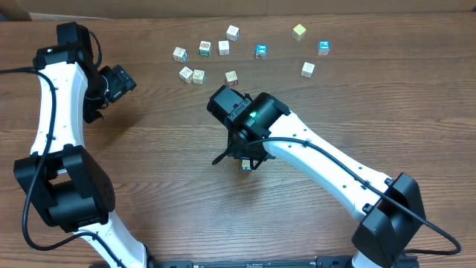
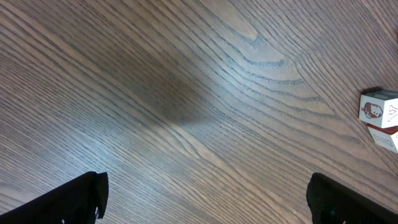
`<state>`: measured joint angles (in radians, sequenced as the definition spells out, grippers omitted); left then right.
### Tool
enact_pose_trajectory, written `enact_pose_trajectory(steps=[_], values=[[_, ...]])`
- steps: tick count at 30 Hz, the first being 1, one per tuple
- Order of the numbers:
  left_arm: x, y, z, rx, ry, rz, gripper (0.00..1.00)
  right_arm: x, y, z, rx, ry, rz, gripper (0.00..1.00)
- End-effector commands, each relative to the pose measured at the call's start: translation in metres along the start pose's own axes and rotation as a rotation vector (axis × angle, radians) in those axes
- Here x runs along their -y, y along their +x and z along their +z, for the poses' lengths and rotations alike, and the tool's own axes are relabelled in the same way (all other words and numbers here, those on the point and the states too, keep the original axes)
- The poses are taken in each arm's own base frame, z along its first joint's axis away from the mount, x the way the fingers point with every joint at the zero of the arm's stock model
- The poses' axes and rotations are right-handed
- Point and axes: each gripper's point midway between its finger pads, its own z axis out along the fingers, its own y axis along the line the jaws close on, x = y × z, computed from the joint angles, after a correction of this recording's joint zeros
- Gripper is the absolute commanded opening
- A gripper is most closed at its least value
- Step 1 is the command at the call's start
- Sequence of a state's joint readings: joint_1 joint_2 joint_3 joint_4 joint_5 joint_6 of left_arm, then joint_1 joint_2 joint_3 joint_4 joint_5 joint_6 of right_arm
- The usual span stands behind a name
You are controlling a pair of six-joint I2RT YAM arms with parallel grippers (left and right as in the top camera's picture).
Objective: Form a tower
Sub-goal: 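Move the green block over the tower top, then lower the green block onto the duck block and open the right gripper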
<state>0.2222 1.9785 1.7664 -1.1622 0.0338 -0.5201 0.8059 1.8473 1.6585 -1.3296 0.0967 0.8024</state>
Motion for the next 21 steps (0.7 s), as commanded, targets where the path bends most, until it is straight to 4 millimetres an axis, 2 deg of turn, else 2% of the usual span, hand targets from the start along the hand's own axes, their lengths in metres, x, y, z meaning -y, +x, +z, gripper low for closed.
enact_pose_trajectory(steps=[1, 8, 12, 16, 21], values=[[0.006, -0.004, -0.014, 0.035, 0.021, 0.020, 0.99, 0.003, -0.003, -0.001, 0.013, 0.009, -0.014, 0.26], [0.006, -0.004, -0.014, 0.035, 0.021, 0.020, 0.99, 0.007, 0.000, -0.001, 0.002, 0.023, -0.047, 0.25], [0.006, -0.004, -0.014, 0.035, 0.021, 0.020, 0.99, 0.017, -0.004, -0.001, 0.019, 0.069, -0.042, 0.26], [0.006, -0.004, -0.014, 0.035, 0.021, 0.020, 0.99, 0.004, -0.006, -0.001, 0.022, 0.008, -0.054, 0.22], [0.006, -0.004, -0.014, 0.035, 0.022, 0.020, 1.00, 0.005, -0.009, 0.000, 0.024, 0.004, -0.055, 0.21]])
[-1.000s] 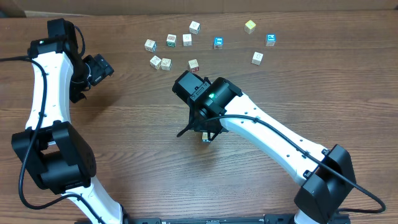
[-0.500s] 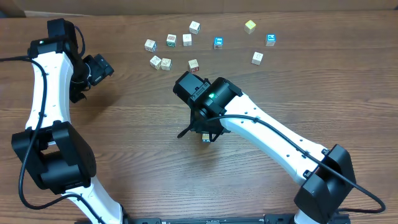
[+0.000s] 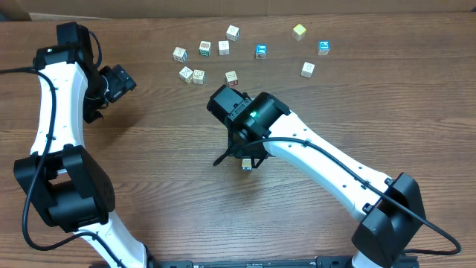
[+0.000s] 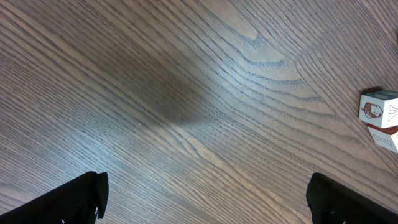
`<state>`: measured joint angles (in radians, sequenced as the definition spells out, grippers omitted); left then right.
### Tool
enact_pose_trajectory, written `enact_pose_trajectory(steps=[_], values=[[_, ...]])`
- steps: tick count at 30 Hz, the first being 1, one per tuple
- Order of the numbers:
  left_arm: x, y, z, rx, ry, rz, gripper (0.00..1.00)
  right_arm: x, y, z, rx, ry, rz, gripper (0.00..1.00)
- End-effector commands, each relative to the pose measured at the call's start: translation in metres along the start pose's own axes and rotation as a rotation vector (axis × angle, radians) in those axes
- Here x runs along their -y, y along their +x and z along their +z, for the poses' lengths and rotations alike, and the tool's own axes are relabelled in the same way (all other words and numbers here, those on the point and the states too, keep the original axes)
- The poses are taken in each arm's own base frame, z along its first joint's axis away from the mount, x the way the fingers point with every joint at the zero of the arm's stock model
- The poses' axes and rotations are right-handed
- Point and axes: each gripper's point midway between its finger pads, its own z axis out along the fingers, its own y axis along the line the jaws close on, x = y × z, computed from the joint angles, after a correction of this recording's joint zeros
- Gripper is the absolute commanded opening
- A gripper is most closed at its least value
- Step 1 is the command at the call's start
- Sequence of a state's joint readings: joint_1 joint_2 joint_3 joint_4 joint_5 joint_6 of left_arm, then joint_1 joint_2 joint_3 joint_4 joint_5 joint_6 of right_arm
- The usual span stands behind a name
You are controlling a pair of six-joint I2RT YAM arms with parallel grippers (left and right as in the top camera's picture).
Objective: Form a tower
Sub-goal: 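Lower the green block onto the duck block and open the right gripper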
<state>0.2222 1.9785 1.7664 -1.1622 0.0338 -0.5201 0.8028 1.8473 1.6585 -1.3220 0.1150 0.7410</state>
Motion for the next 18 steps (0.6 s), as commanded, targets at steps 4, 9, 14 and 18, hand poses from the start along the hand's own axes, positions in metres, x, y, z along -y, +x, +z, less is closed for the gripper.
enact_pose_trajectory(steps=[4, 9, 14, 18], values=[[0.006, -0.004, -0.014, 0.035, 0.021, 0.020, 0.99, 0.004, -0.005, 0.000, 0.007, -0.005, 0.001, 0.22], [0.006, -0.004, -0.014, 0.035, 0.021, 0.020, 1.00, 0.004, -0.003, 0.005, 0.000, -0.002, -0.020, 0.23], [0.006, -0.004, -0.014, 0.035, 0.021, 0.020, 1.00, 0.005, 0.000, 0.012, -0.014, -0.005, -0.017, 0.23], [0.006, -0.004, -0.014, 0.035, 0.021, 0.020, 0.99, 0.002, 0.001, 0.012, -0.022, -0.019, -0.017, 0.23]])
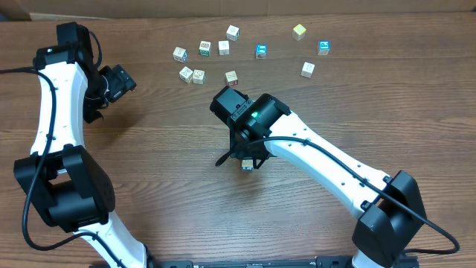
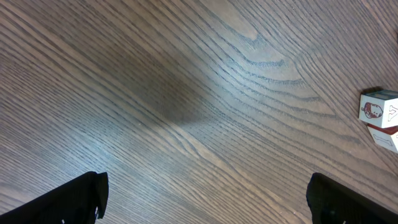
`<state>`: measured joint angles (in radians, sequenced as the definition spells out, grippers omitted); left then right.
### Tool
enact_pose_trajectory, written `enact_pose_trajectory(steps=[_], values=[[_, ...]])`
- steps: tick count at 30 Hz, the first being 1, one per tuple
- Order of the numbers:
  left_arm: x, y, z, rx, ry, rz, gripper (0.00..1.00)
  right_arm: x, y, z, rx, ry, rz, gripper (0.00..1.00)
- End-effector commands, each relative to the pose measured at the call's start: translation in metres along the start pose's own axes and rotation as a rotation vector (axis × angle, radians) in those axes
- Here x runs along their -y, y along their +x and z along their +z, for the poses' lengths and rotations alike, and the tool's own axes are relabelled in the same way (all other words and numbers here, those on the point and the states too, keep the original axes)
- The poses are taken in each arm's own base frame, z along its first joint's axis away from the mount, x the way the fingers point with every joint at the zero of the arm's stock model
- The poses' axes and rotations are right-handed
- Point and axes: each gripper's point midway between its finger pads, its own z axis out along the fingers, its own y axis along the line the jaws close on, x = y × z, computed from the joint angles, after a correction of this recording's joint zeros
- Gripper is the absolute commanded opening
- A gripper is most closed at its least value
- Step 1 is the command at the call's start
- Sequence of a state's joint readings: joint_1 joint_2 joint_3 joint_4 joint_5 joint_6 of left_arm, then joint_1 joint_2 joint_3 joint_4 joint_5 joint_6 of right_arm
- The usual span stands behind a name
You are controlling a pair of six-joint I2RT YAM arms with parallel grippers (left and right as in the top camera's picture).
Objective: Form a tower
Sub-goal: 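Lower the green block onto the duck block and open the right gripper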
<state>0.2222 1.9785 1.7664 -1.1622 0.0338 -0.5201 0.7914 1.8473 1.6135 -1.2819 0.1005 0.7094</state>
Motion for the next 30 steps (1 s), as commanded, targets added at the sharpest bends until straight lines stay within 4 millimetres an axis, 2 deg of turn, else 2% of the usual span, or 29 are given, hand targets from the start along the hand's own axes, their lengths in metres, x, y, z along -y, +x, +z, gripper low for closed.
enact_pose_trajectory(steps=[1, 11, 30], values=[[0.006, -0.004, -0.014, 0.035, 0.022, 0.020, 1.00, -0.001, 0.000, 0.000, -0.006, -0.016, 0.004, 0.23], [0.006, -0.004, -0.014, 0.035, 0.021, 0.020, 1.00, 0.002, 0.004, 0.012, -0.015, -0.007, 0.003, 0.24], [0.006, -0.004, -0.014, 0.035, 0.021, 0.020, 1.00, 0.002, 0.000, 0.012, -0.030, -0.037, 0.026, 0.27]])
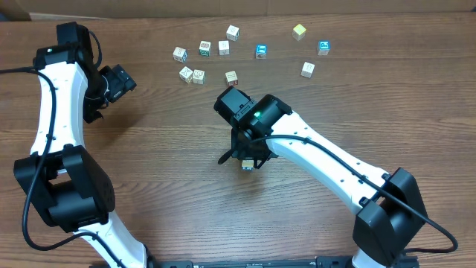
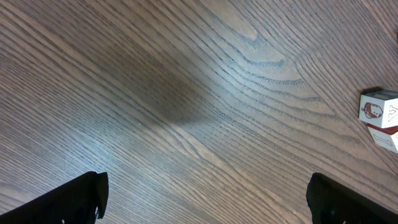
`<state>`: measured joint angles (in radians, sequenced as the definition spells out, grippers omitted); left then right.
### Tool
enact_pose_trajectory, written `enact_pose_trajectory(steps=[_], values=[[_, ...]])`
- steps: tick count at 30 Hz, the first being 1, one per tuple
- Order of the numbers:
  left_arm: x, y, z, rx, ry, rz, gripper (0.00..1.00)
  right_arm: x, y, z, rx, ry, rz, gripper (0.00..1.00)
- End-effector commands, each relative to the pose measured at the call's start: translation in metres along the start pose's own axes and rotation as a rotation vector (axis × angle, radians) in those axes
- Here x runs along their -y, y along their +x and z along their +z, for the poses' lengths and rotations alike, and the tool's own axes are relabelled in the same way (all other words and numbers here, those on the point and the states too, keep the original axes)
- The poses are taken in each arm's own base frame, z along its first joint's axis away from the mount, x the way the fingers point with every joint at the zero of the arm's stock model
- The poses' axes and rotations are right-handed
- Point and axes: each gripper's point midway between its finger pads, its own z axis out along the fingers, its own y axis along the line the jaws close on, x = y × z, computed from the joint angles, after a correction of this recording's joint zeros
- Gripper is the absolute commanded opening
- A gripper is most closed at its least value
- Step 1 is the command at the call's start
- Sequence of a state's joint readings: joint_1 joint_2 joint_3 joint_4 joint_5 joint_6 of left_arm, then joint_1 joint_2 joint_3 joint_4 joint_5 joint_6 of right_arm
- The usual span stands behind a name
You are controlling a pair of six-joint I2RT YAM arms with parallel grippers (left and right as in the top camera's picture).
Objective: Form a tower
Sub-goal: 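Lower the green block onto the duck block and open the right gripper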
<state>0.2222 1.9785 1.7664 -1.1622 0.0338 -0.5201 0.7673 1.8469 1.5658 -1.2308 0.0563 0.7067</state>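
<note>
Small picture cubes are the task's pieces. One cube lies mid-table under my right gripper; its fingers stand spread to either side of it, and whether another cube sits below is hidden. Several loose cubes lie at the back, among them a blue one, a yellow-green one and a pair. My left gripper hangs at the far left, open over bare wood. A cube with a red picture shows at the right edge of the left wrist view, with a second cube just below it.
The wooden table carries nothing but the cubes. The right arm's white links cross the right half of the table from the front right base. The left arm stands along the left edge.
My right gripper has shifted slightly to the right over the mid-table cube, which stays where it was. The left arm and the loose cubes are unchanged.
At each earlier moment my right gripper stood spread over the same mid-table cube, a little farther right each time. The cube has not moved. My left gripper stayed open over bare wood throughout.
</note>
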Motion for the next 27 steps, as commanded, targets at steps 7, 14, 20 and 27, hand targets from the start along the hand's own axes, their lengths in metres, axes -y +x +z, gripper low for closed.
enact_pose_trajectory(steps=[7, 14, 20, 27], values=[[0.0063, -0.0041, -0.0137, 0.035, 0.022, 0.020, 0.99, 0.0004, -0.0009, -0.0001, 0.000, -0.009, 0.005, 0.30], [0.0063, -0.0041, -0.0137, 0.035, 0.022, 0.020, 1.00, 0.0000, -0.0007, -0.0001, -0.002, -0.011, 0.004, 0.56], [0.0063, -0.0041, -0.0137, 0.035, 0.021, 0.020, 1.00, -0.0024, -0.0043, -0.0001, 0.014, -0.020, 0.005, 0.86], [0.0063, -0.0041, -0.0137, 0.035, 0.021, 0.020, 1.00, -0.0050, -0.0079, 0.0000, 0.029, -0.030, 0.012, 1.00]])
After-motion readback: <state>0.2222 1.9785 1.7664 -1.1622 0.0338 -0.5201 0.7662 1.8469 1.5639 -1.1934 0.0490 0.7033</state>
